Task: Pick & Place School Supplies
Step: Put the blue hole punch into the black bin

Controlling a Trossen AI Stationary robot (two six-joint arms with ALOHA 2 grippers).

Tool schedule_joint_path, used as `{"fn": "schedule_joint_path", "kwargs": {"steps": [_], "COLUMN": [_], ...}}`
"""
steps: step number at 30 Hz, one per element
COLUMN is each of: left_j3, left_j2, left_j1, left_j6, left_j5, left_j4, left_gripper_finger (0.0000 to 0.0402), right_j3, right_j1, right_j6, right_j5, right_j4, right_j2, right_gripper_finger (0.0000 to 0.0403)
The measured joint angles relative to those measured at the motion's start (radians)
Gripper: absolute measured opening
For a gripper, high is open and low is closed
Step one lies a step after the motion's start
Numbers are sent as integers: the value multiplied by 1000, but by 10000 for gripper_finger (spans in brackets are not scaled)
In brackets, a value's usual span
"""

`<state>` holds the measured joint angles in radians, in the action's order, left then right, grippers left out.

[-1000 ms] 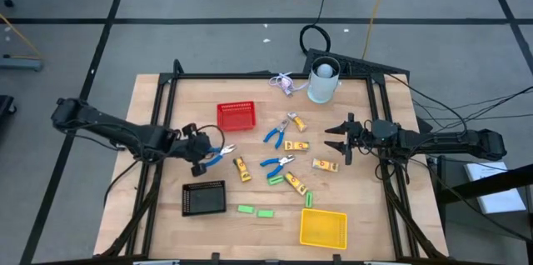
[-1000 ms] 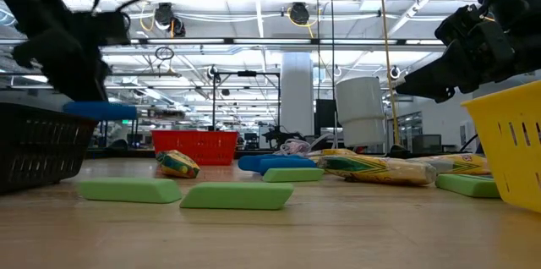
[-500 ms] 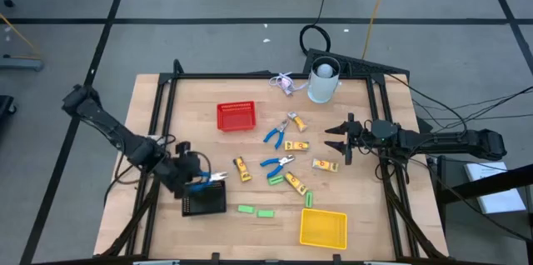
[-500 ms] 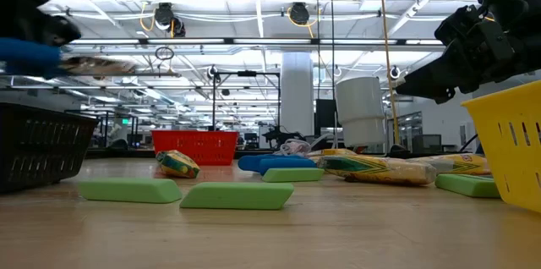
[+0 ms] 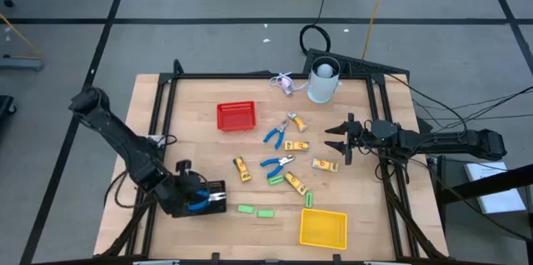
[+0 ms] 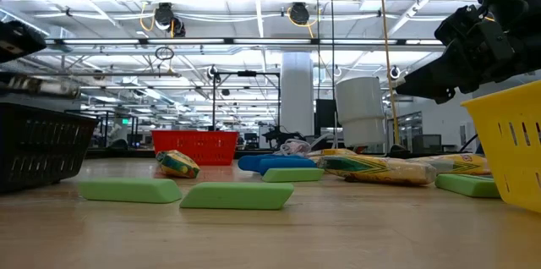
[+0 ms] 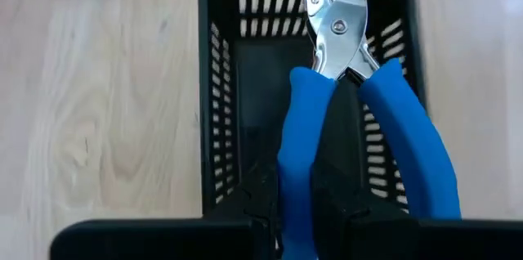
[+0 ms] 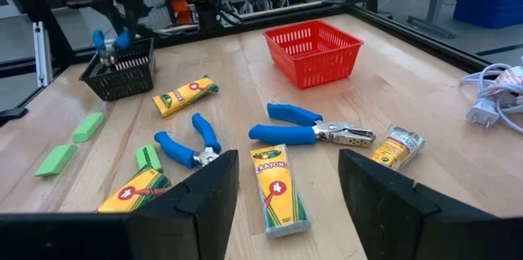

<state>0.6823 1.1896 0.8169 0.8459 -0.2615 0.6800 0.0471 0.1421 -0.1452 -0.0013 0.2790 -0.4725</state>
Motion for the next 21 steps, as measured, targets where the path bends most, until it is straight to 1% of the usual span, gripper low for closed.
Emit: {"fn": "schedule_joint_path", "kwargs": {"steps": [7, 13, 15, 19, 21], "left_j3": [0, 0, 0, 0, 0], "left_j2": [74, 87, 86, 86, 86], "left_j1": [5, 5, 5, 5, 5], "left_j6": [29, 32, 24, -3, -2], "left_j5": [11, 18, 18, 13, -6], "left_j4": [-27, -65, -91, -117, -116], "left_gripper_finger": [40, 45, 75, 159, 199], "right_j3": [0, 0, 0, 0, 0], "right_j1": [0, 0, 0, 0, 0], "right_j6": [0, 0, 0, 0, 0], "right_j5": [0, 0, -1, -2, -2], "right_j4": [0, 0, 0, 0, 0], "right_j2": [0, 0, 0, 0, 0], "right_gripper_finger": [201, 201, 201, 201, 201]}}
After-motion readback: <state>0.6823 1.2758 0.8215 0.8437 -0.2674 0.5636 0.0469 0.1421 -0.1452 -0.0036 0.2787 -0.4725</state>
